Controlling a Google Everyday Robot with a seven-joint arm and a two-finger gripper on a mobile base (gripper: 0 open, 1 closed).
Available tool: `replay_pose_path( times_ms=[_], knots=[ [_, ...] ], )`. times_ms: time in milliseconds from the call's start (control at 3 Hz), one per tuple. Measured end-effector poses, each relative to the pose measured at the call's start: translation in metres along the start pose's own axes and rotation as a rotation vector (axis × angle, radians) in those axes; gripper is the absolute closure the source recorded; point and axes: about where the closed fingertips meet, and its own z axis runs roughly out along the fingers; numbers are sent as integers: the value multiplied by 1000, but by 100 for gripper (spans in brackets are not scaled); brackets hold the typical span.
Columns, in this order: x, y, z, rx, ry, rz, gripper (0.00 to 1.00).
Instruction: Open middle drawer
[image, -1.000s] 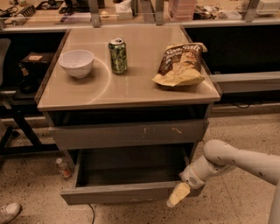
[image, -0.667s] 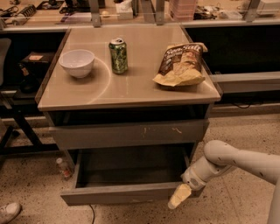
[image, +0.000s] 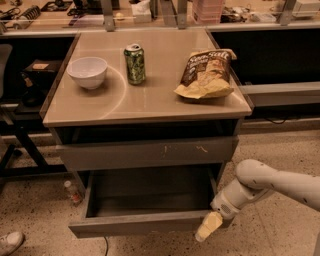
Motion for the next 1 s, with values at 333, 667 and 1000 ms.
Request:
replay_pose_path(
  times_ms=[333, 667, 1000],
  knots=[
    [13, 11, -8, 1, 20, 14, 0],
    [26, 21, -17, 4, 32, 28, 0],
    [51, 31, -29, 30, 49, 74, 0]
  ],
)
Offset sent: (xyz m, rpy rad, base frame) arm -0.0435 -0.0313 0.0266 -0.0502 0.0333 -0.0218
